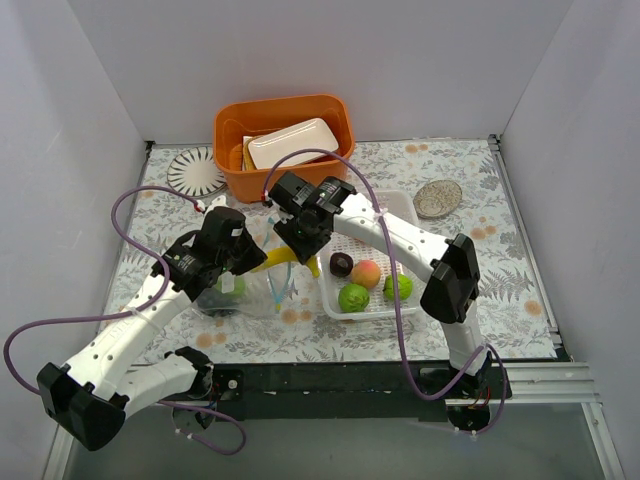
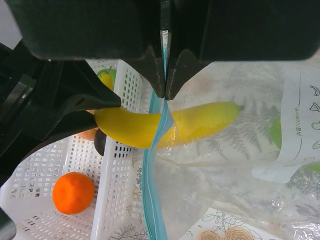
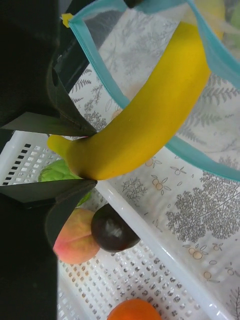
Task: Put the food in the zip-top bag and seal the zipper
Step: Place the fake fruit in the zipper food storage bag.
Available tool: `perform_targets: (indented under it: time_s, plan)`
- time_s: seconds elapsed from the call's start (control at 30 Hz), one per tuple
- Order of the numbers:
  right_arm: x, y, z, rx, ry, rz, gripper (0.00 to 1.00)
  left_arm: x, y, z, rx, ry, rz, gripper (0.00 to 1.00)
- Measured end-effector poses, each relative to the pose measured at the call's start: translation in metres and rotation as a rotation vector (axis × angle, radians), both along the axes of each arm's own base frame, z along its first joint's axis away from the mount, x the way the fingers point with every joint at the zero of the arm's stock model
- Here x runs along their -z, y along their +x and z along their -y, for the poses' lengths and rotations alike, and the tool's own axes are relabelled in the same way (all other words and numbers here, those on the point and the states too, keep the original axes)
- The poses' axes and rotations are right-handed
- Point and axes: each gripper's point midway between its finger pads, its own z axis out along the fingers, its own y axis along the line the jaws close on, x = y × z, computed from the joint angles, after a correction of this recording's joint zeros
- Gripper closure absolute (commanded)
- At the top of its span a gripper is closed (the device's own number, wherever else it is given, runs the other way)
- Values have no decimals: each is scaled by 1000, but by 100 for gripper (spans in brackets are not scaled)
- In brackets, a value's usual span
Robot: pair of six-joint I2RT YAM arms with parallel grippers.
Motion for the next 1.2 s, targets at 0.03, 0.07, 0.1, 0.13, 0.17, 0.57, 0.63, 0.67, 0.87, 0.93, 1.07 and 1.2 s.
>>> perform_targets:
  time_s: [0.03, 0.07, 0.1, 0.13, 0.17, 0.57, 0.63, 0.67, 0.87, 0.93, 1.07, 1.2]
  plan:
    - [-1, -2, -3, -6, 9, -6, 77, 0, 0, 0, 0, -1, -1, 100]
    - [-4, -4, -7, -11, 23, -10, 77, 0, 0, 0, 1, -1, 0, 100]
    - [-7, -5, -10, -14, 39, -13, 77, 1, 0, 0, 2, -1, -1, 100]
    - [-11, -6, -14, -17, 56, -13, 76, 2, 0, 0, 2, -1, -3, 100]
    - [-15, -7, -18, -19, 73, -14, 76, 2, -1, 0, 2, -1, -4, 100]
    - [-3, -22, -57, -31, 200, -139, 76, 0, -3, 0, 4, -8, 4, 100]
    - [0, -23, -61, -22, 216, -154, 75, -3, -3, -1, 1, -14, 10, 100]
    - [2, -23, -63, -19, 223, -156, 74, -4, -4, -1, 0, -17, 13, 100]
    - [4, -17, -79, -9, 289, -137, 64, -9, -8, -6, -12, -23, 27, 100]
    - [8, -17, -82, -9, 303, -141, 56, -9, -8, -6, -15, -22, 28, 100]
    - [16, -17, -86, 4, 322, -145, 41, -11, -8, -7, -19, -21, 29, 100]
    - [16, -8, -80, 57, 322, -93, 30, -16, -7, -9, -29, -18, 40, 100]
